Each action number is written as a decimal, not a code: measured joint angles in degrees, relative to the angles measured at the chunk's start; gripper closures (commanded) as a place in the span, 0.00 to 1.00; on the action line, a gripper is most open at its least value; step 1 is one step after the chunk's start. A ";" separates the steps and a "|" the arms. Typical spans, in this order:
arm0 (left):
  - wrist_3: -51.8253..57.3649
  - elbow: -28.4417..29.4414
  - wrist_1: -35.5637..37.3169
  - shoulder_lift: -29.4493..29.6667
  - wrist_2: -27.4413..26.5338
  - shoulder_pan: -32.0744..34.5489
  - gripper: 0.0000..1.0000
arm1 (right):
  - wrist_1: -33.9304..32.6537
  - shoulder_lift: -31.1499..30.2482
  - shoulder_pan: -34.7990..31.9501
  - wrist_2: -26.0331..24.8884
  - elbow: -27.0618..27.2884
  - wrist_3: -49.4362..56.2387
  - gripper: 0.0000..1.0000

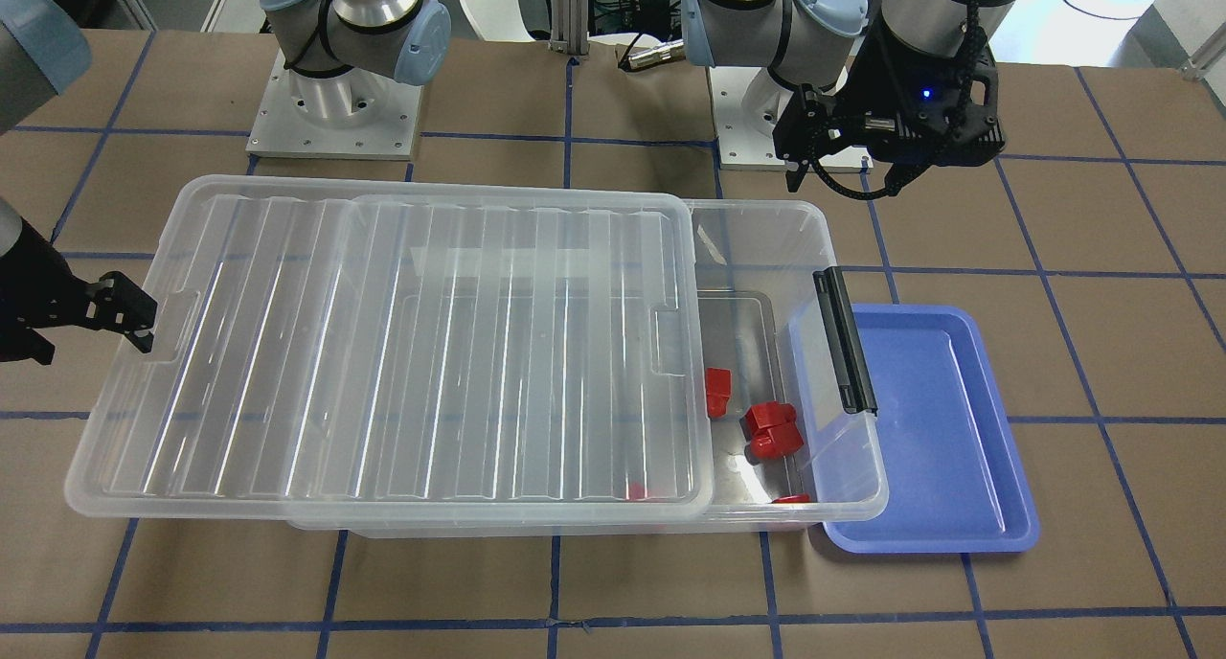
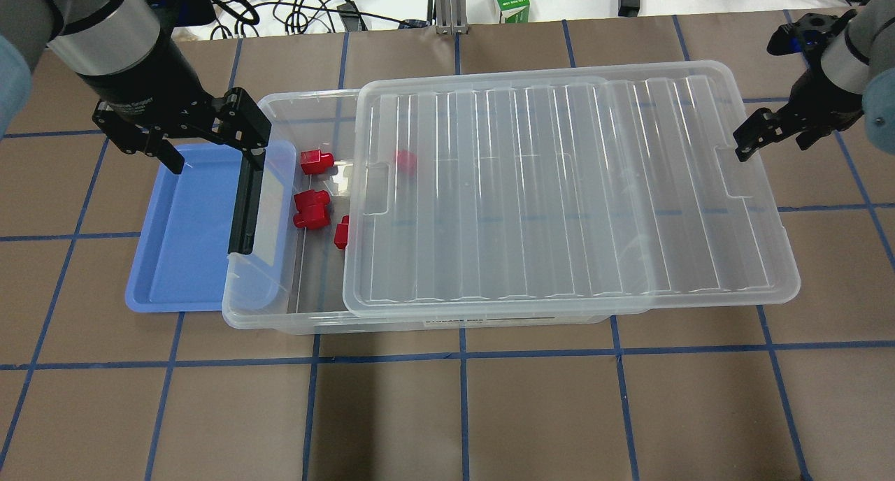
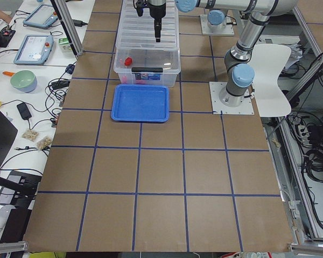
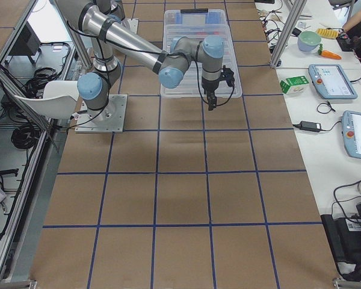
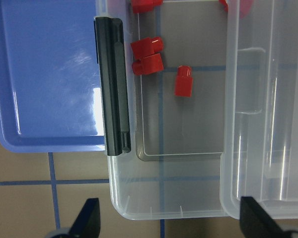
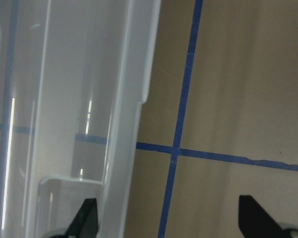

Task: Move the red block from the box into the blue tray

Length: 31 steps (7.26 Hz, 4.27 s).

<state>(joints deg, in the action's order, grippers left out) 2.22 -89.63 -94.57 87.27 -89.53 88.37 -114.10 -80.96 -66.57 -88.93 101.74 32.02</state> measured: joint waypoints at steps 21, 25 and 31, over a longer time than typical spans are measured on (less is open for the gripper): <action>-1.51 -11.67 25.60 18.90 5.16 2.75 0.31 | 27.53 -9.50 -16.42 0.43 -17.61 -26.32 0.00; -1.60 -14.29 31.78 22.63 5.16 3.26 0.31 | 23.59 -6.84 -23.96 -0.10 -17.72 -32.36 0.00; -1.69 -15.61 33.02 24.98 5.45 3.58 0.31 | 23.39 -6.75 -24.13 -0.11 -17.14 -32.20 0.00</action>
<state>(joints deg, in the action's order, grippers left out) 0.53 -105.24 -61.55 112.24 -84.08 91.95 -90.71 -87.71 -90.70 -89.03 84.59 -0.18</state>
